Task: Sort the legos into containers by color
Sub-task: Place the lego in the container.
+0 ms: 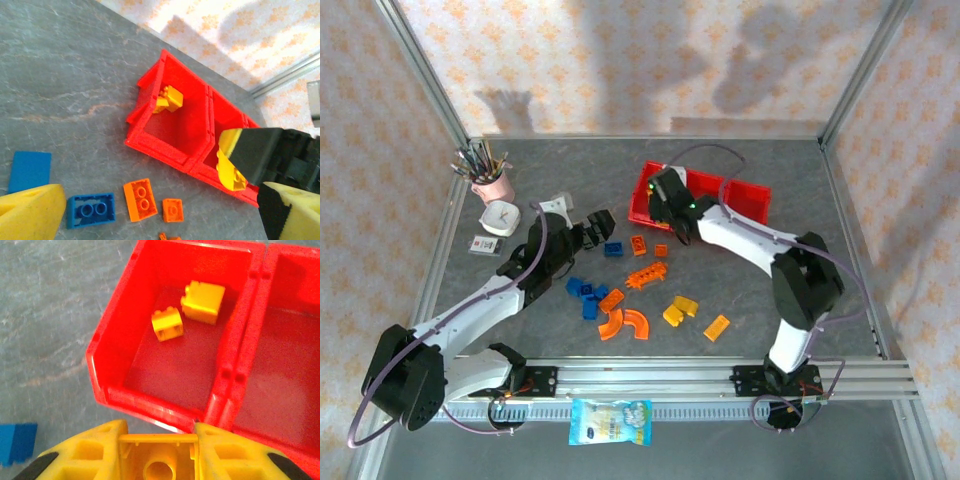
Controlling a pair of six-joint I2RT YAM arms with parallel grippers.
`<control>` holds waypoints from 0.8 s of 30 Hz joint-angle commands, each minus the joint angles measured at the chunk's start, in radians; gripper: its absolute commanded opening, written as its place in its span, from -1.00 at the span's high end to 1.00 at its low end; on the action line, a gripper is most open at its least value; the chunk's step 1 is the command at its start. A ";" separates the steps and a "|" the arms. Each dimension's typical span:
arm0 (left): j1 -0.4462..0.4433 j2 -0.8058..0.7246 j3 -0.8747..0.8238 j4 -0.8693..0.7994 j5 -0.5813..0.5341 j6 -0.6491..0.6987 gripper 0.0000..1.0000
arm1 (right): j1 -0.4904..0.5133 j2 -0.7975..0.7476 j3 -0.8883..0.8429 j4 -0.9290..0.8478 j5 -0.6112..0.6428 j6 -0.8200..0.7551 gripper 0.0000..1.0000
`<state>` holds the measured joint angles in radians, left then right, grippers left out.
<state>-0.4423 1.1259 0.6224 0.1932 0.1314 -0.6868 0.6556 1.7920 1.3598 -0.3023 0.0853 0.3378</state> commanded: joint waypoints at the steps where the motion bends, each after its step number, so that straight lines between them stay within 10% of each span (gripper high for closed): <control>1: 0.033 0.003 0.043 -0.018 0.033 0.036 -0.98 | -0.032 0.091 0.103 0.026 -0.003 -0.015 0.37; 24: 0.106 0.087 0.085 0.019 0.071 0.052 -0.98 | -0.096 0.382 0.409 0.047 -0.049 -0.058 0.07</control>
<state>-0.3462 1.2114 0.6758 0.1905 0.1925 -0.6529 0.5621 2.1983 1.7321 -0.2607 0.0185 0.2947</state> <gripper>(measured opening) 0.992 0.452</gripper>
